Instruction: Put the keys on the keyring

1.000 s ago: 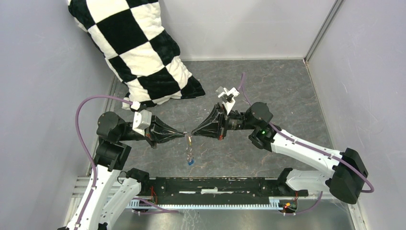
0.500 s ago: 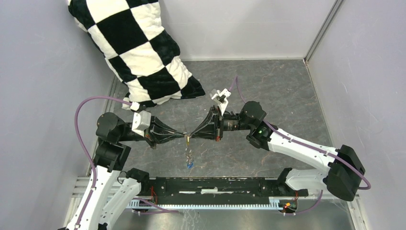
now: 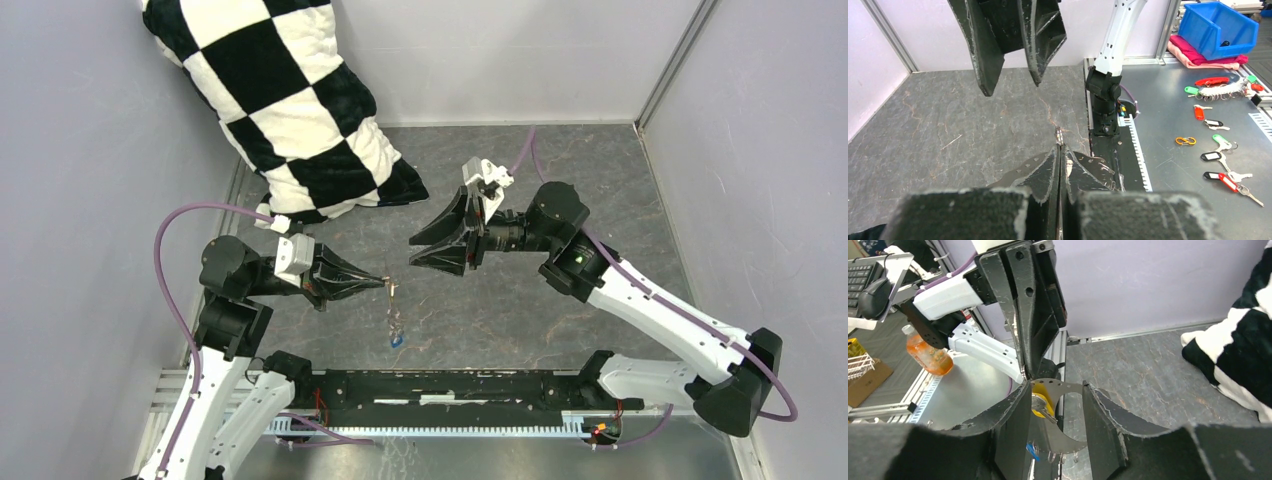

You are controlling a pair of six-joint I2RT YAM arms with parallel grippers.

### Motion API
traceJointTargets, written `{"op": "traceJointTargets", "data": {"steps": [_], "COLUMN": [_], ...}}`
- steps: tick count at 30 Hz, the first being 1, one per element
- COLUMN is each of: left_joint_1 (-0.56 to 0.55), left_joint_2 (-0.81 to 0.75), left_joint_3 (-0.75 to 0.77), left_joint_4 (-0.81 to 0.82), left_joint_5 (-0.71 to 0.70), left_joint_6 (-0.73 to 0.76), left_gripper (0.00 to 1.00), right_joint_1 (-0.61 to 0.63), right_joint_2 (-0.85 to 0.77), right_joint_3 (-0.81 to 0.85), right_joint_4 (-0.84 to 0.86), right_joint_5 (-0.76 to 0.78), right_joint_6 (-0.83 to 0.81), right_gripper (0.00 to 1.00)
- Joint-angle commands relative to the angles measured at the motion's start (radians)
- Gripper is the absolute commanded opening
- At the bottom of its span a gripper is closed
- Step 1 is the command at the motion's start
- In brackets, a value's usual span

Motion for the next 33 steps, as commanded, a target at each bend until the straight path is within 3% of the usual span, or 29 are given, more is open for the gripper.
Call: {"op": "traceJointTargets", "data": {"steps": [1,15,27,31,33], "left_joint_1": [-0.003,-0.003,-0.003,-0.003,-0.003], "left_joint_2": [-0.001,0.022,0.017,0.028,0.044], "left_joint_3": [0.021,0.031,0.028,0.035,0.052], "left_joint_4": [0.023,0.023,0.020,-0.092,-0.185], "left_joint_5": [0.005,0.005,0.002,-0.003,-0.014], "left_joint_6": [0.029,0.010,0.013,0.117,0.188], "left_gripper": [0.02,0.02,0.02,0.02,0.06], "right_joint_1": [0.005,0.074,0.082,0.084,0.084], "right_joint_2": [0.021,0.084,0.098,0.095,0.092], "right_joint_3": [0.005,0.041,0.043,0.035,0.042], "right_joint_4": [0.067,0.125,0.120,0.109,0.063], "right_joint_5": [-0.060,-0.095,-0.087,-0.078,-0.065], "right_joint_6": [-0.010,-0.007,-0.002,-0.008,-0.038], "right_gripper": [0.48,0.33,0.12,0.01,0.00]}}
